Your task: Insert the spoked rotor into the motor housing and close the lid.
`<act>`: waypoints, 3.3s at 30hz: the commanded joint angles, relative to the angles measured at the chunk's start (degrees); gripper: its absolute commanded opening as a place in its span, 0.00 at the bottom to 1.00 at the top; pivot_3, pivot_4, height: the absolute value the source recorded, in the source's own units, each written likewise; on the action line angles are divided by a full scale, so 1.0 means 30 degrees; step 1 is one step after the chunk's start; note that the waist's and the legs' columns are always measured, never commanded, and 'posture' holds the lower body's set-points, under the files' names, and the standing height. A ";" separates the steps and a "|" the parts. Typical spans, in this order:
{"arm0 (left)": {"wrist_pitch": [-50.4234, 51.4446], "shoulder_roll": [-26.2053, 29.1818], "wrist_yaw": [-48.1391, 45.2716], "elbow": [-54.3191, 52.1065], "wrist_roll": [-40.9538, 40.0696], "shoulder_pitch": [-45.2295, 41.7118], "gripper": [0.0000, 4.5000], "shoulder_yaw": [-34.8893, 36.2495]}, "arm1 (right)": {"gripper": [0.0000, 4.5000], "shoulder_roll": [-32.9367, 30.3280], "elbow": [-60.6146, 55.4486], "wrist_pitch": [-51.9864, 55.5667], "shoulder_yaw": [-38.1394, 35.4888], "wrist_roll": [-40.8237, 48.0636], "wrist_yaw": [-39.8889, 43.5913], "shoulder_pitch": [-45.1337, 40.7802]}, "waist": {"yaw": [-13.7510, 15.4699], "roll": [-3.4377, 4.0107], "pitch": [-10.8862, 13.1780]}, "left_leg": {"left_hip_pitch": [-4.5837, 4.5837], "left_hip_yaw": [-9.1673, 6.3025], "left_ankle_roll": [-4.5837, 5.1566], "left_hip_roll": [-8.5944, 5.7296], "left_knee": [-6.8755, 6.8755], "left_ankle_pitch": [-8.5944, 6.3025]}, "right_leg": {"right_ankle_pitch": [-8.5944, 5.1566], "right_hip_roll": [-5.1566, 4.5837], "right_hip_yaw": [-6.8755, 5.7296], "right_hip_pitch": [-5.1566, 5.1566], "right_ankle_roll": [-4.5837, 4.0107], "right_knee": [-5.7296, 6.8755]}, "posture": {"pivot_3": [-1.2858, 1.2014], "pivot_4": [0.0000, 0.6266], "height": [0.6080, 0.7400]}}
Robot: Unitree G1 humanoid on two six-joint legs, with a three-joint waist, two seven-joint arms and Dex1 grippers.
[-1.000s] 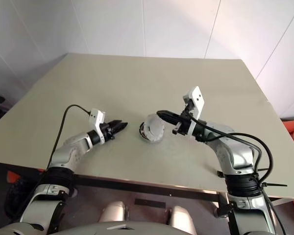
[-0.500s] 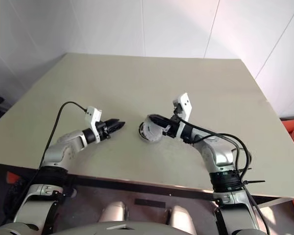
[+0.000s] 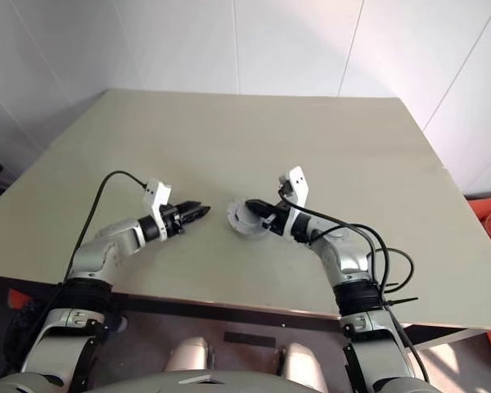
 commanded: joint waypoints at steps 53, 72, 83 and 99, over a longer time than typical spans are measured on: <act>0.0781 -0.0123 -0.0227 0.1250 -0.0587 -0.1510 0.51 -0.0212 | 0.58 -0.2872 0.3032 -1.4367 -0.0193 -0.3768 0.1499 0.0204 | -0.0188 -0.0023 0.0007 | -0.0049 0.0015 0.0108 -0.0004 -0.0010 -0.0052 | 0.0000 0.0005 0.0001 -0.0048 -0.0009 -0.0025 | 0.52 0.00 1.00; 0.0833 -0.0039 -0.0206 0.0969 -0.0495 -0.1316 0.51 -0.0177 | 0.52 -0.1031 0.1636 -0.7618 0.1755 -0.2364 0.2949 -0.1029 | -0.0438 -0.0027 0.0008 | -0.0035 0.0013 0.0108 0.0000 -0.0007 -0.0056 | 0.0001 0.0002 -0.0001 -0.0040 -0.0013 -0.0021 | 0.52 0.00 1.00; 0.0896 0.0161 0.0452 0.0106 -0.0630 -0.0514 0.51 0.0292 | 0.06 0.0605 0.4432 -0.8826 0.2997 -0.4005 0.3139 -0.1816 | -0.0481 -0.0030 0.0009 | -0.0065 0.0011 0.0093 0.0005 -0.0010 -0.0047 | 0.0001 0.0003 -0.0008 -0.0057 -0.0018 -0.0028 | 0.52 0.00 1.00; 0.0891 0.0077 0.0823 -0.0184 -0.0677 -0.0384 0.51 0.0532 | 0.06 0.0874 0.8616 -1.1003 0.2440 -0.5246 0.0779 -0.1711 | -0.0512 -0.0149 -0.0070 | 0.0345 0.0003 0.0097 0.0013 -0.0028 -0.0065 | -0.0088 0.0001 0.0004 0.0408 0.0126 -0.0070 | 0.52 0.00 1.00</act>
